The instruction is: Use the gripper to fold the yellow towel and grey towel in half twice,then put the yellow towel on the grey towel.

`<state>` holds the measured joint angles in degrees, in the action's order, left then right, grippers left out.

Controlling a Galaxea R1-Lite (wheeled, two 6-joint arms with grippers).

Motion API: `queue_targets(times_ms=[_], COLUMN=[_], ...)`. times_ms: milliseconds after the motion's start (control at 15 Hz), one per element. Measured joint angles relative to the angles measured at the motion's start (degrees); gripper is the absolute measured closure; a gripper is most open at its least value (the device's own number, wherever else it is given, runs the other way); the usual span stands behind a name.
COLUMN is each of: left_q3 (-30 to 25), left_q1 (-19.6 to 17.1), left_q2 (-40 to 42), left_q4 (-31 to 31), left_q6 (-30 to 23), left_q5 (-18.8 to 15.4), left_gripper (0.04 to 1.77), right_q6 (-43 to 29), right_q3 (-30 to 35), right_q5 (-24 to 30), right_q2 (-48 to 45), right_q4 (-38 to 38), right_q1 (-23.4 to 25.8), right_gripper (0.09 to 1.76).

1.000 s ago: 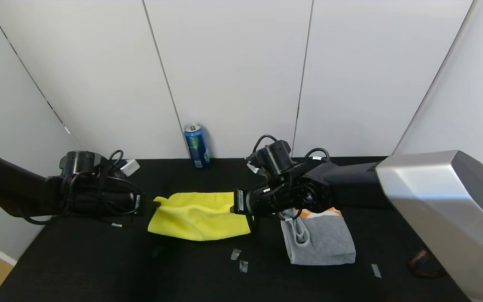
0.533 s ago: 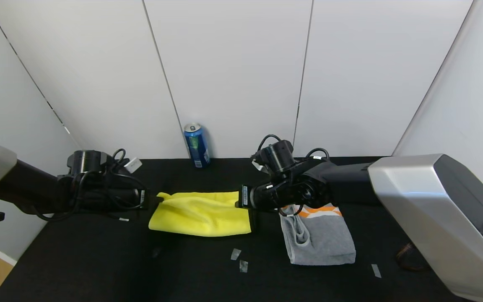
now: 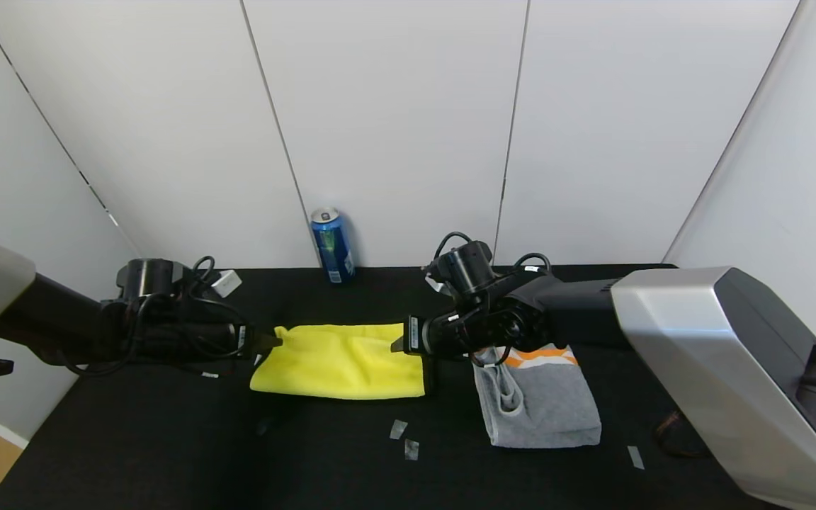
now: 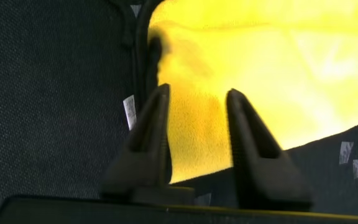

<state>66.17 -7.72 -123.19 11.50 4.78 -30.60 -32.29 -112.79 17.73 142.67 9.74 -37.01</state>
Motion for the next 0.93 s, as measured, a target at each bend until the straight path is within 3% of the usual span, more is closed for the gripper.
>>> queue_targets(times_ms=[133, 400, 933], left_q3=[0.15, -0.49, -0.71], left_q1=[0.00, -0.63, -1.97], left_q2=[-0.02, 0.74, 2.79], left_q4=[1.04, 2.57, 1.80], left_q6=[-0.11, -0.33, -0.40], left_q5=[0.06, 0.17, -0.55], left_gripper=[0.84, 0.55, 0.26], right_q6=[-0.02, -0.05, -0.99], right_q3=[-0.09, -0.15, 0.85], right_q5=[-0.10, -0.18, -0.44], right_q2=[0.24, -0.50, -4.00], right_q4=[-0.17, 0.00, 3.06], right_q1=[0.00, 0.22, 1.32], right_gripper=[0.88, 0.59, 0.30])
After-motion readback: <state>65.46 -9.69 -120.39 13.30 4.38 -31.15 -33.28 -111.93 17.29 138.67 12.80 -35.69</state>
